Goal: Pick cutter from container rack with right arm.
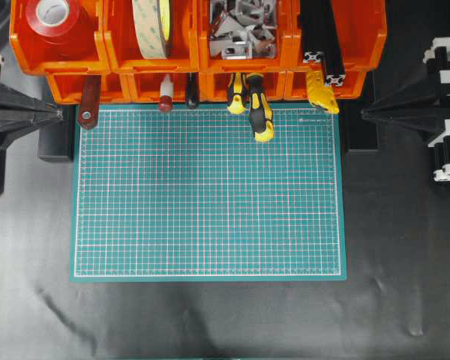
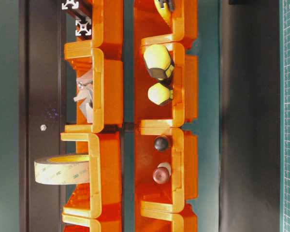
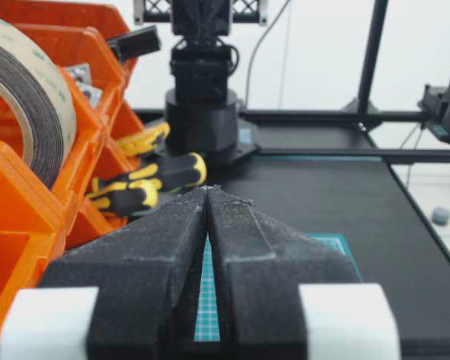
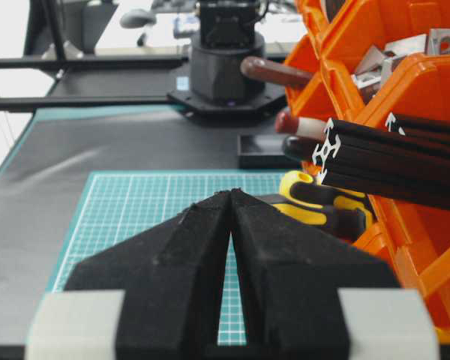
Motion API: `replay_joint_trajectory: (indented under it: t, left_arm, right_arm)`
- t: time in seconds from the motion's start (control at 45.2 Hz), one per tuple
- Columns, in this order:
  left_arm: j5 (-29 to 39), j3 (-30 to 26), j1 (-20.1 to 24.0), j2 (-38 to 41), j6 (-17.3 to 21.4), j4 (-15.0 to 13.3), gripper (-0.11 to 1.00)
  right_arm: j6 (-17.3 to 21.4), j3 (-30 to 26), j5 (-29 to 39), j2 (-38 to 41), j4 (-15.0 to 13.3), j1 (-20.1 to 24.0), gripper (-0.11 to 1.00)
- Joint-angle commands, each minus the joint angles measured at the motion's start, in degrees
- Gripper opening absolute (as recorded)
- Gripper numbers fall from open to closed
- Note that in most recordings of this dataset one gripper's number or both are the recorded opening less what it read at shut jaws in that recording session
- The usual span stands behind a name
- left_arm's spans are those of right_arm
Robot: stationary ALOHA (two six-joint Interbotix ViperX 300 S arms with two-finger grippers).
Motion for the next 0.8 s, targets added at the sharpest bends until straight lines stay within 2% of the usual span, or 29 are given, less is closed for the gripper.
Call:
replay_joint_trajectory:
  t: [0.0,0.088,0.199,0.354,0.442,0.531,0.553,0.685,0.774]
  left_arm:
    - [2.5,-3.5,0.0,1.4,-1.2,1.8,0.06]
    - [7.9,-6.3,-0.6,1.8,-1.8,1.9,0.00]
    - [14.2,-9.3,-0.7,1.6,-1.6,1.9,0.00]
    - [16.2,-10.4,-0.6,0.1,-1.6,1.9,0.00]
    - [17.0,-10.5,-0.5,-1.0,-1.9,2.0,0.00]
    - [18.4,-10.5,-0.6,-1.6,-2.2,1.9,0.00]
    - [18.7,-10.5,-0.6,-1.7,-2.2,1.9,0.00]
    - [19.1,-10.5,-0.8,-1.5,-2.2,1.9,0.00]
    - [19.0,-10.6,-0.8,-1.5,-2.2,1.9,0.00]
  right_arm:
    - [0.4,-1.8,-0.3,0.8,0.4,0.3,0.02]
    - [0.4,-4.3,4.7,1.0,0.4,0.4,0.01]
    - [0.4,-8.6,13.2,1.4,0.4,0.4,0.01]
    - [-0.4,-14.8,24.5,3.1,0.1,1.3,0.01]
    - [-0.4,-18.7,32.4,4.8,-1.0,3.0,0.01]
    - [-0.3,-22.6,41.5,6.9,-3.8,5.6,0.01]
    - [-0.2,-23.9,44.0,7.7,-5.3,6.6,0.01]
    - [1.8,-28.0,52.9,11.0,-11.9,10.3,0.01]
    - [4.4,-29.1,57.8,13.0,-15.7,11.8,0.01]
